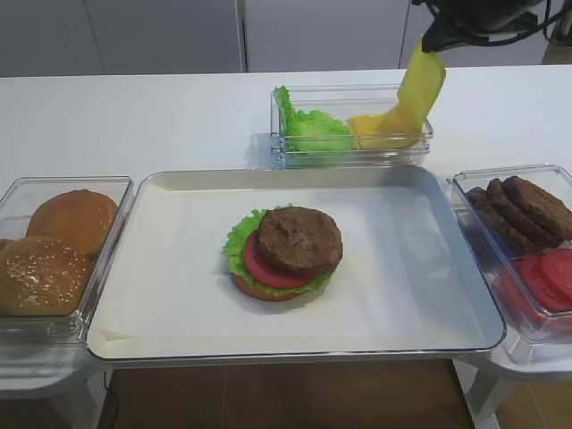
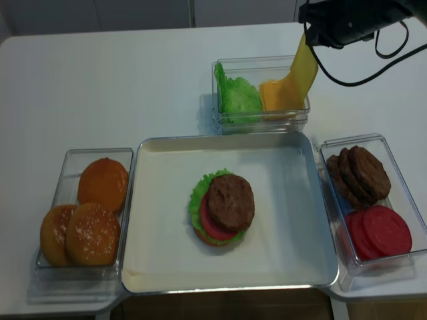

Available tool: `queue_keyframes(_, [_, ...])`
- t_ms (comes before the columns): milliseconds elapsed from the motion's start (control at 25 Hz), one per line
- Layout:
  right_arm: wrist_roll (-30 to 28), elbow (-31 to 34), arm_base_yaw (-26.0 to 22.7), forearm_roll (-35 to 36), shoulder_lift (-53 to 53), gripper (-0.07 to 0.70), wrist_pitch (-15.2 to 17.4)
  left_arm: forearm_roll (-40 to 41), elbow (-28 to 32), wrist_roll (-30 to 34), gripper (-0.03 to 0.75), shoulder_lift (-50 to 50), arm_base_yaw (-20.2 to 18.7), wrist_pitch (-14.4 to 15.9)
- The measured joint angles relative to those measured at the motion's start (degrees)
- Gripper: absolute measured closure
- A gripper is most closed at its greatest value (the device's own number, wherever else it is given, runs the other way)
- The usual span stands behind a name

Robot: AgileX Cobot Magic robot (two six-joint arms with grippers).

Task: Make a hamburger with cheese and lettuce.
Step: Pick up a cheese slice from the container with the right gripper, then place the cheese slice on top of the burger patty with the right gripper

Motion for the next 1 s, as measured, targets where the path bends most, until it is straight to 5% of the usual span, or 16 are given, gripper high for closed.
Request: queue_keyframes(1000, [-0.3, 1.4, 0.1, 1.2, -13.0, 0.628, 11.2, 0.0, 0.0, 0.0, 0.260, 0.0, 0.0, 0.0])
